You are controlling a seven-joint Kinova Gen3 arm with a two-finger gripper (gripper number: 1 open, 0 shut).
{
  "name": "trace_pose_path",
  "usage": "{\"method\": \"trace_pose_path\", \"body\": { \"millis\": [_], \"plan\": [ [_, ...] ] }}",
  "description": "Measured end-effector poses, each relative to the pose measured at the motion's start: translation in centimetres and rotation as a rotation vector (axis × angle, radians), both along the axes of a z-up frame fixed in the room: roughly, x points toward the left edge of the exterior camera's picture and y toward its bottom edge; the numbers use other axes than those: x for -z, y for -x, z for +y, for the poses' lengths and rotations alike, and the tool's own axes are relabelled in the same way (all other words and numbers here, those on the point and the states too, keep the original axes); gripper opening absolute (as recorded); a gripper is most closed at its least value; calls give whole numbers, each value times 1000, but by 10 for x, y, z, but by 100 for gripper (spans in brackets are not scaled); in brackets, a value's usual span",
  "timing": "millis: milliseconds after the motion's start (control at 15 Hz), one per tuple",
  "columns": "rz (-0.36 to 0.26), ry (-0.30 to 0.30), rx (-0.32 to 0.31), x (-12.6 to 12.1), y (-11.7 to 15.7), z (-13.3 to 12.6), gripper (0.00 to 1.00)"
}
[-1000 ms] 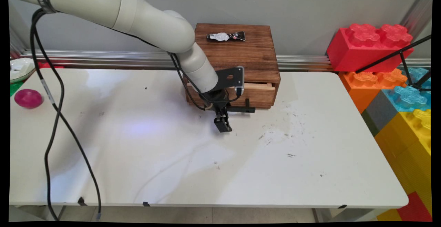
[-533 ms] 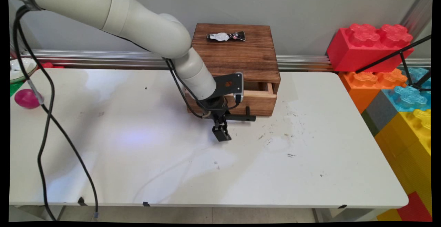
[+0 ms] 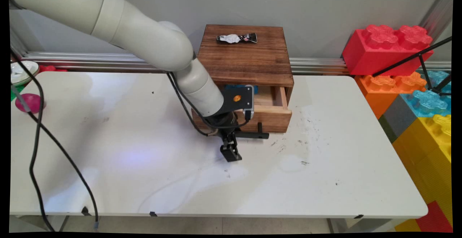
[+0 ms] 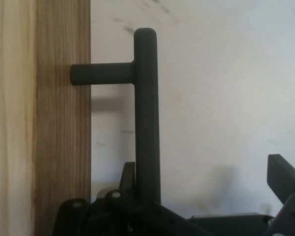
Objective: Open the drawer
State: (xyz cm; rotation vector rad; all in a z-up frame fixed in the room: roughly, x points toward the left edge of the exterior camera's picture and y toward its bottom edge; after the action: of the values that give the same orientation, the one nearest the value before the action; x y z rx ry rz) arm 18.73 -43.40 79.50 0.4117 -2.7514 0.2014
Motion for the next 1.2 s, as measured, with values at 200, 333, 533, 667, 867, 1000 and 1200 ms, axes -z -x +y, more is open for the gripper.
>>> {"method": "trace_pose_path", "body": {
  "millis": [200, 333, 533, 667, 867, 1000, 1200],
  "plan": [
    [11, -12, 6, 0, 2, 18, 100],
    [18, -20, 10, 0, 3, 29, 100],
    [28, -31, 16, -1, 5, 45, 100],
    [34, -38, 18, -1, 5, 55, 100],
    [43, -48, 23, -2, 6, 71, 100],
    [47, -54, 28, -2, 7, 79, 100],
    [53, -60, 32, -2, 8, 90, 100]
  ]
}}
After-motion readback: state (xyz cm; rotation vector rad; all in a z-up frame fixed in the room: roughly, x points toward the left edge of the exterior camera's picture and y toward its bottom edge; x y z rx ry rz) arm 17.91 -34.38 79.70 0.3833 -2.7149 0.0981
